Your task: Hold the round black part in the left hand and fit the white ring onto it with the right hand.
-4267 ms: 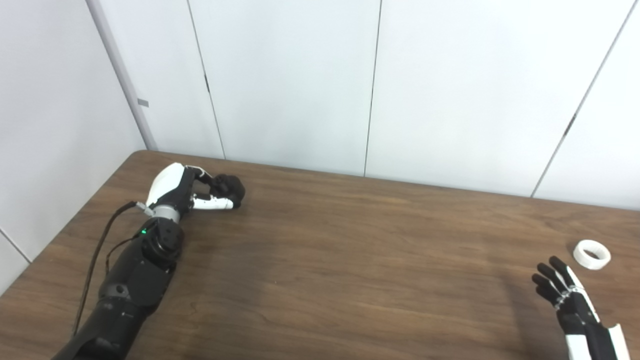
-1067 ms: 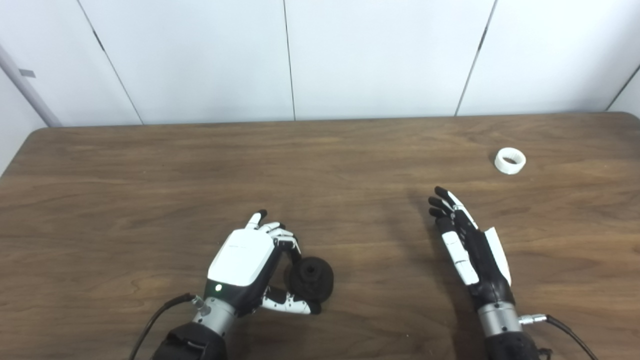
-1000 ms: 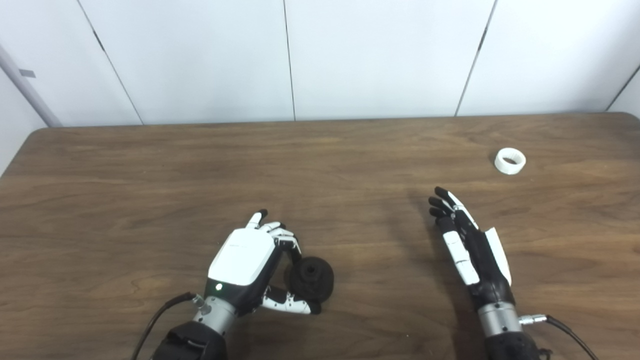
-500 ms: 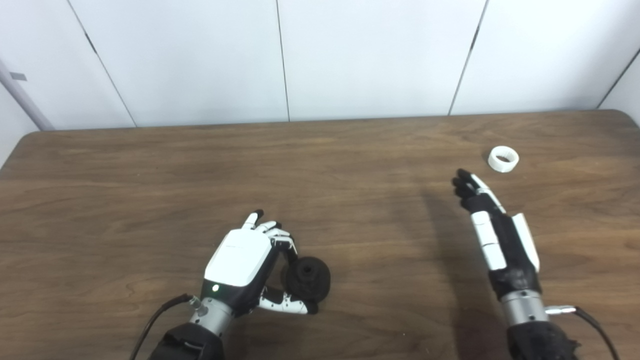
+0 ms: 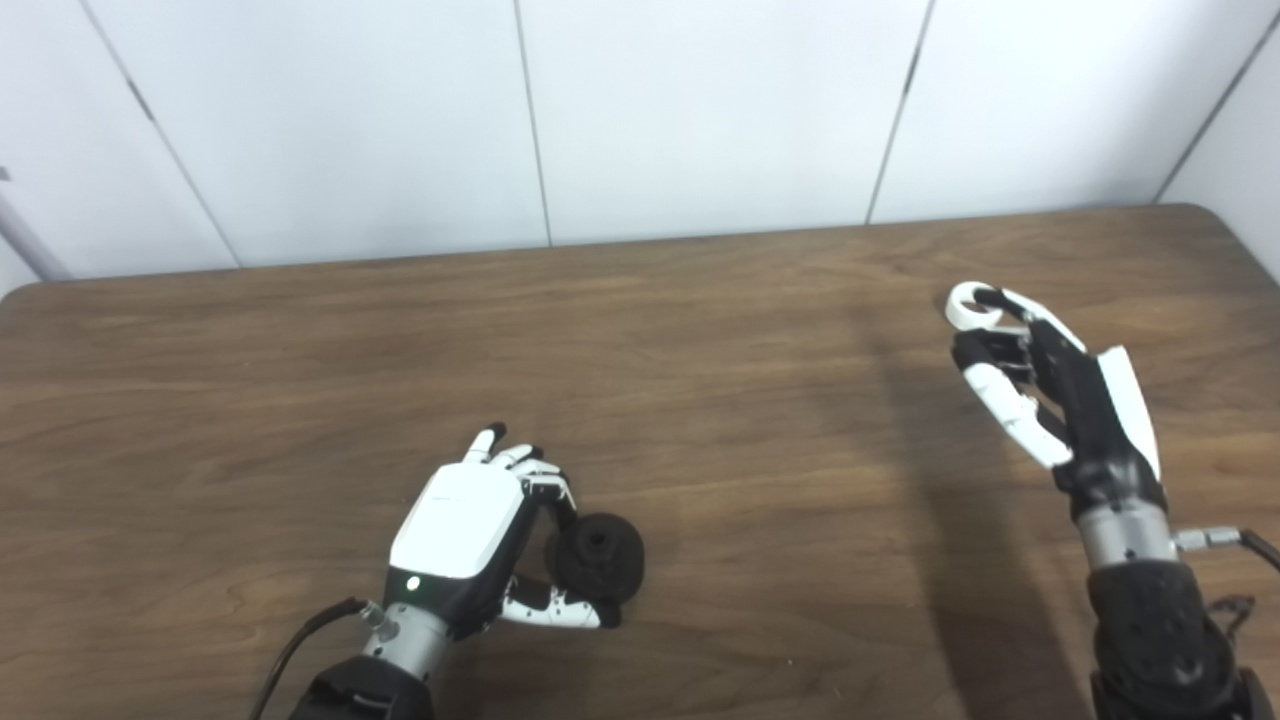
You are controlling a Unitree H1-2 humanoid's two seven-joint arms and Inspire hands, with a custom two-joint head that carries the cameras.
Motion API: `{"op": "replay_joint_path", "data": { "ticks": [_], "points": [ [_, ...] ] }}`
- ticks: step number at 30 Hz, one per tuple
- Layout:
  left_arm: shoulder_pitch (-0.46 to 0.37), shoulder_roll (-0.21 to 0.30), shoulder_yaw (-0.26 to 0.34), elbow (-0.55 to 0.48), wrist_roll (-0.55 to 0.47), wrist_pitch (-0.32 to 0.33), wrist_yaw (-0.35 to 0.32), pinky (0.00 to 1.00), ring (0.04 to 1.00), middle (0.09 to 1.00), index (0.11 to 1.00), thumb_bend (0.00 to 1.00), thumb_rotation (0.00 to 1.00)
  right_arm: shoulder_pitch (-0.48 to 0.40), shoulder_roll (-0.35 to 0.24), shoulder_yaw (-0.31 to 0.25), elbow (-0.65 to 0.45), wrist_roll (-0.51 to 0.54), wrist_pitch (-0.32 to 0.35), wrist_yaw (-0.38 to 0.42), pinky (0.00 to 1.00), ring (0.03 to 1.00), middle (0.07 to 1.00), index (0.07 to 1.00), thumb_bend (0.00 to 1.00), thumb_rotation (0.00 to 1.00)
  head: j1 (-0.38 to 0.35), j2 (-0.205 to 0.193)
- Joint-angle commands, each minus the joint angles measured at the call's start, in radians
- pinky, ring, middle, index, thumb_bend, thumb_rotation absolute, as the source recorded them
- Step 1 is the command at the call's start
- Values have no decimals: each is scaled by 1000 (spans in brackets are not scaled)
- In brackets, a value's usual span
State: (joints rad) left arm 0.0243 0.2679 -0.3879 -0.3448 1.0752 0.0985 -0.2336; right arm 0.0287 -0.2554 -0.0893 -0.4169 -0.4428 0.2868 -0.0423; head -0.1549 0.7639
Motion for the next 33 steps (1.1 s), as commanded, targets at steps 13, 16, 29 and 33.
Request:
{"op": "replay_joint_path", "data": {
  "ticks": [13, 16, 29, 33],
  "points": [
    [7, 18, 9, 42, 11, -18, -5, 1000, 865, 745, 484, 525, 56, -226, -205, -26, 202, -131, 38, 19, 851, 901, 879, 760, 752, 302, -35, -5],
    [9, 20, 13, 44, 7, -23, 1, 1000, 864, 743, 484, 525, 55, -257, -232, -25, 258, -131, 37, 22, 843, 911, 882, 742, 782, 243, -44, -4],
    [17, 22, 25, 55, -3, -32, 16, 1000, 860, 735, 483, 525, 56, -384, -312, 55, 491, -152, 54, 67, 869, 961, 941, 746, 805, 240, -51, -7],
    [18, 25, 29, 54, -9, -32, 15, 1000, 860, 736, 482, 525, 55, -424, -334, 104, 536, -164, 78, 113, 950, 969, 947, 754, 814, 263, -57, -8]
  ]
}}
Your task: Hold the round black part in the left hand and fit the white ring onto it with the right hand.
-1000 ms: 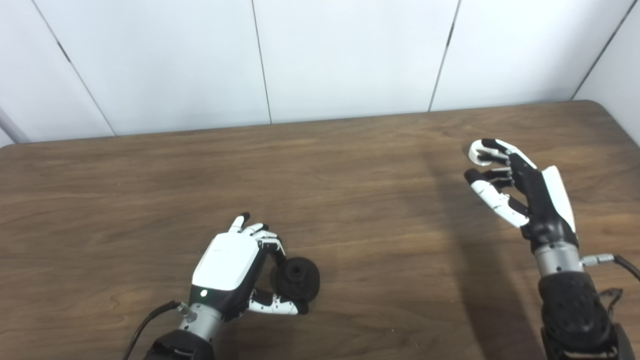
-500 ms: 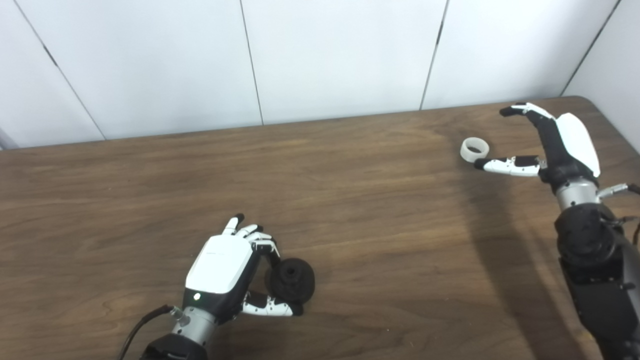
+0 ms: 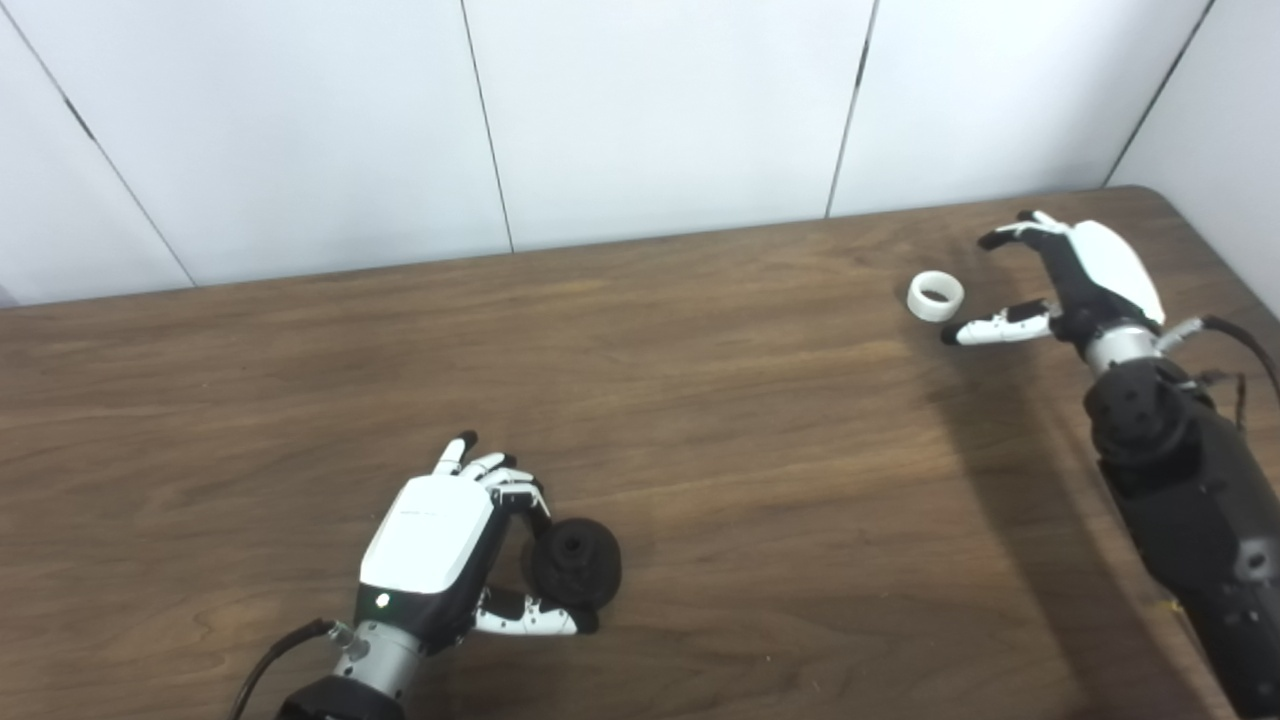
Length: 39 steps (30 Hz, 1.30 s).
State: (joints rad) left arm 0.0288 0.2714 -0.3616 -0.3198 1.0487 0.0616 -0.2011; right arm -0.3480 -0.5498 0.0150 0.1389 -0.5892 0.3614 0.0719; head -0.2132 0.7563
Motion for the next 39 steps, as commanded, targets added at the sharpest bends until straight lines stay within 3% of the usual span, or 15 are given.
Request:
{"op": "replay_joint_path", "data": {
  "ticks": [1, 7, 15, 39],
  "points": [
    [13, 22, 3, 29, 15, 3, -15, 1000, 859, 734, 482, 525, 54, -56, -40, 8, -11, -21, 11, 5, 966, 966, 940, 751, 834, 270, 1, 0],
    [14, 23, 3, 28, 18, 2, -16, 1000, 857, 734, 482, 525, 56, -94, -37, 42, 29, -22, 43, 28, 982, 975, 944, 755, 846, 271, 2, -1],
    [19, 22, 5, 28, 10, 0, -13, 1000, 852, 732, 482, 525, 55, -138, -35, 82, 95, -41, 63, 24, 921, 959, 937, 753, 849, 308, 3, -2],
    [29, 32, 11, -1, 13, -3, -33, 1000, 850, 736, 483, 525, 55, -197, -37, 78, 207, -5, 33, -5, 901, 926, 879, 721, 847, 253, 8, 14]
  ]
}}
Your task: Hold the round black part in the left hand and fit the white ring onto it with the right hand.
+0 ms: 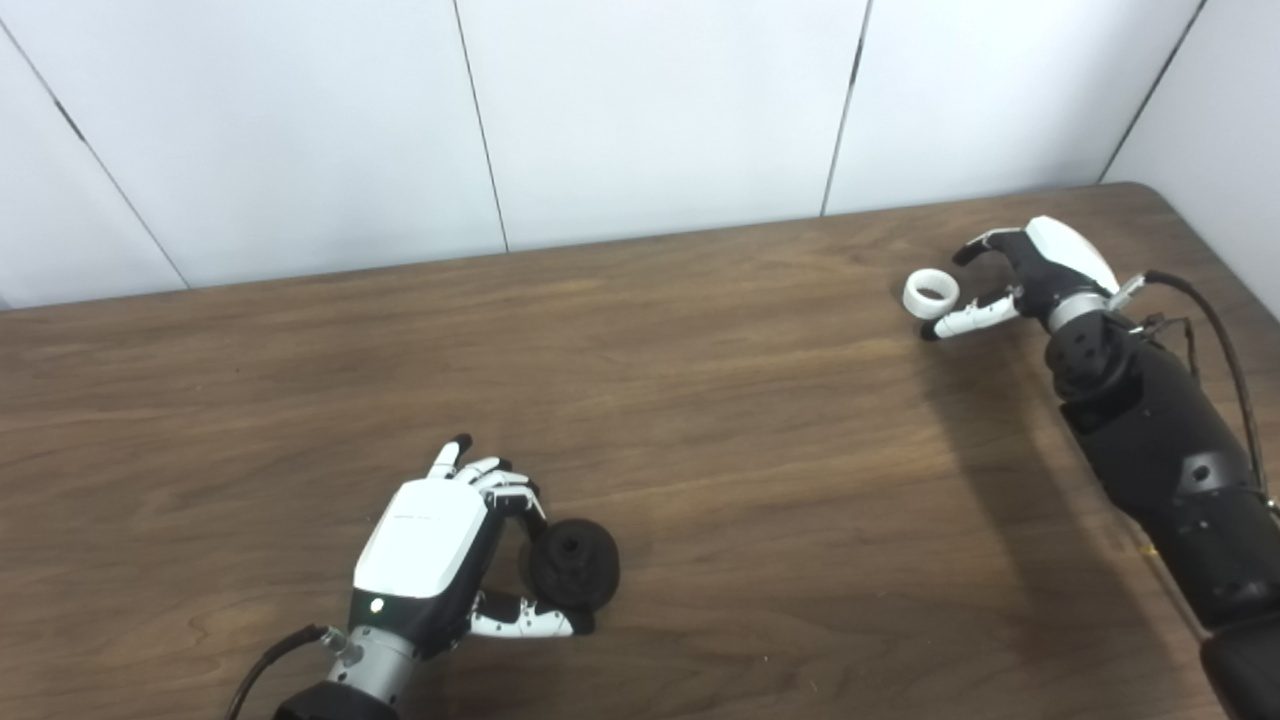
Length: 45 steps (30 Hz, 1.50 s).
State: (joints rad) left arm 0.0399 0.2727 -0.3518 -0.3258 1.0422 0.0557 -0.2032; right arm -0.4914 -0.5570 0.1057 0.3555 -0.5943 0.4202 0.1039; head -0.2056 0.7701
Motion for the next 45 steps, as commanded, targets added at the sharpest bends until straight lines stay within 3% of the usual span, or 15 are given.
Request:
{"op": "replay_joint_path", "data": {
  "ticks": [1, 31, 39, 45],
  "points": [
    [17, 31, 2, 5, 20, 4, -33, 1000, 850, 736, 483, 525, 55, -56, -31, -10, -9, -2, -27, -37, 899, 925, 878, 721, 848, 254, -1, 1],
    [11, 33, 1, 6, 11, 0, -43, 1000, 852, 735, 482, 525, 54, -74, 1, -5, -3, 23, 15, -40, 758, 838, 825, 693, 840, 235, 2, 9],
    [9, 32, -1, 11, 12, -1, -38, 1000, 851, 732, 482, 524, 54, -73, 17, -15, -23, 47, 46, -18, 830, 891, 864, 700, 835, 237, 2, 9],
    [7, 29, -1, 12, 14, 5, -45, 1000, 856, 734, 482, 525, 54, -74, 26, -16, -23, 38, 48, -9, 821, 888, 863, 697, 837, 236, 2, 9]
  ]
}}
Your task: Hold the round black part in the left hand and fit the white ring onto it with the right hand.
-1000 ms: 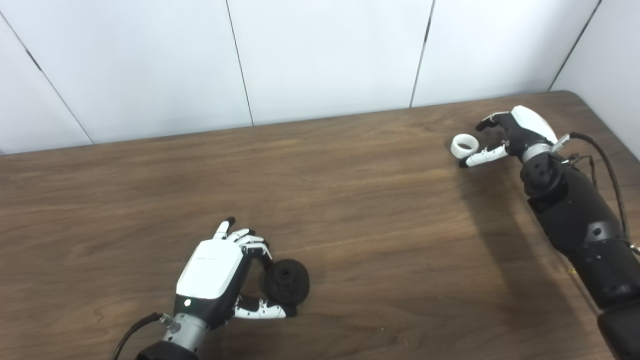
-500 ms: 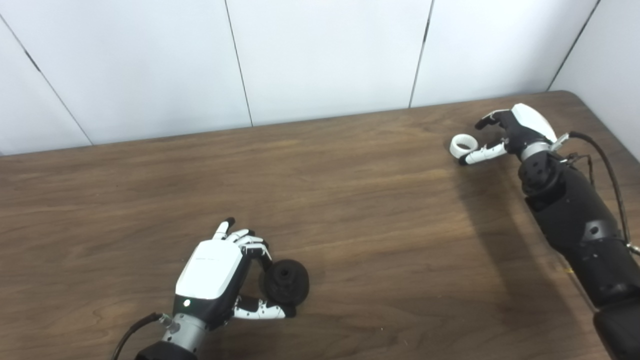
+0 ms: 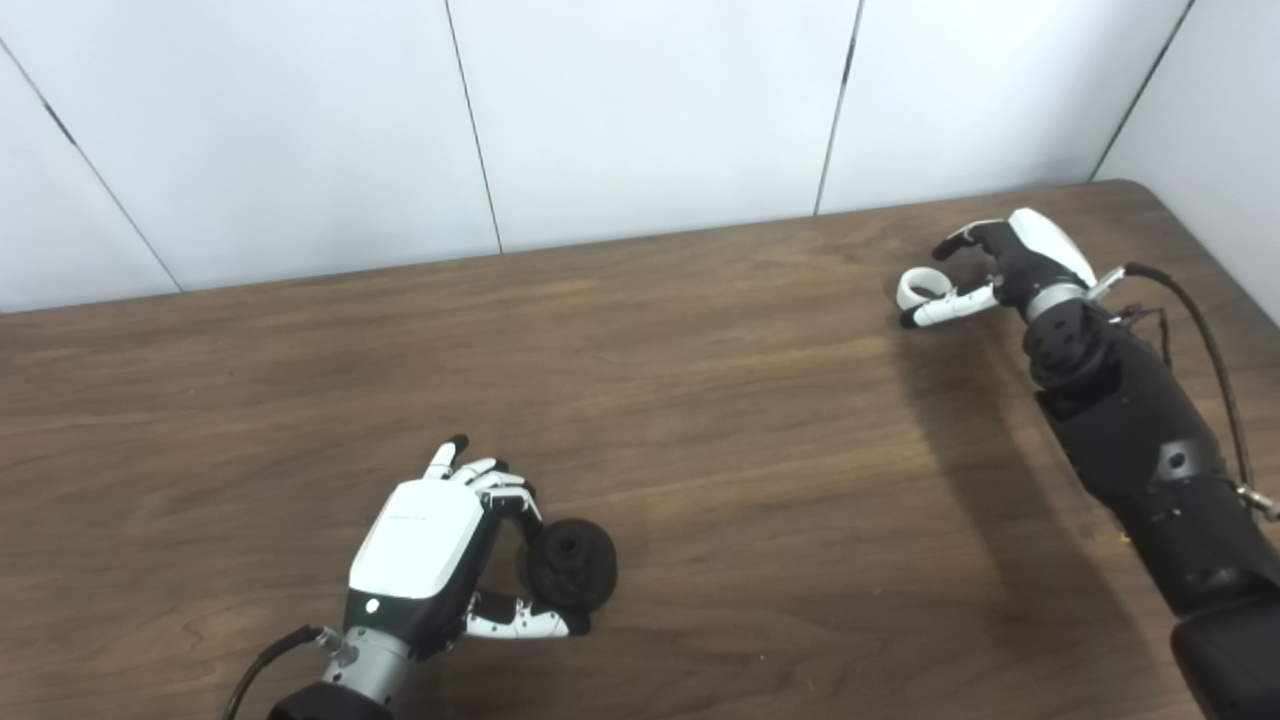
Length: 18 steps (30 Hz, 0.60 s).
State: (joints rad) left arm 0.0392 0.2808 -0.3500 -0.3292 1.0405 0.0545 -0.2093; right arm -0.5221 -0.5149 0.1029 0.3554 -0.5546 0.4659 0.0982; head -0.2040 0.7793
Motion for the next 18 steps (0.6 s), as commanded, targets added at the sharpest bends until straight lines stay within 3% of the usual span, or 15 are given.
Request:
{"op": "replay_joint_path", "data": {
  "ticks": [1, 18],
  "points": [
    [7, 22, -4, 16, 17, 4, -36, 1000, 856, 735, 482, 525, 54, -43, -16, -12, -23, 0, 2, -4, 819, 885, 859, 696, 837, 236, 1, 0],
    [6, 22, -2, 13, 12, 4, -37, 1000, 859, 734, 482, 525, 53, -32, -34, 6, -13, -3, -6, -2, 844, 908, 882, 664, 822, 253, 2, 5]
  ]
}}
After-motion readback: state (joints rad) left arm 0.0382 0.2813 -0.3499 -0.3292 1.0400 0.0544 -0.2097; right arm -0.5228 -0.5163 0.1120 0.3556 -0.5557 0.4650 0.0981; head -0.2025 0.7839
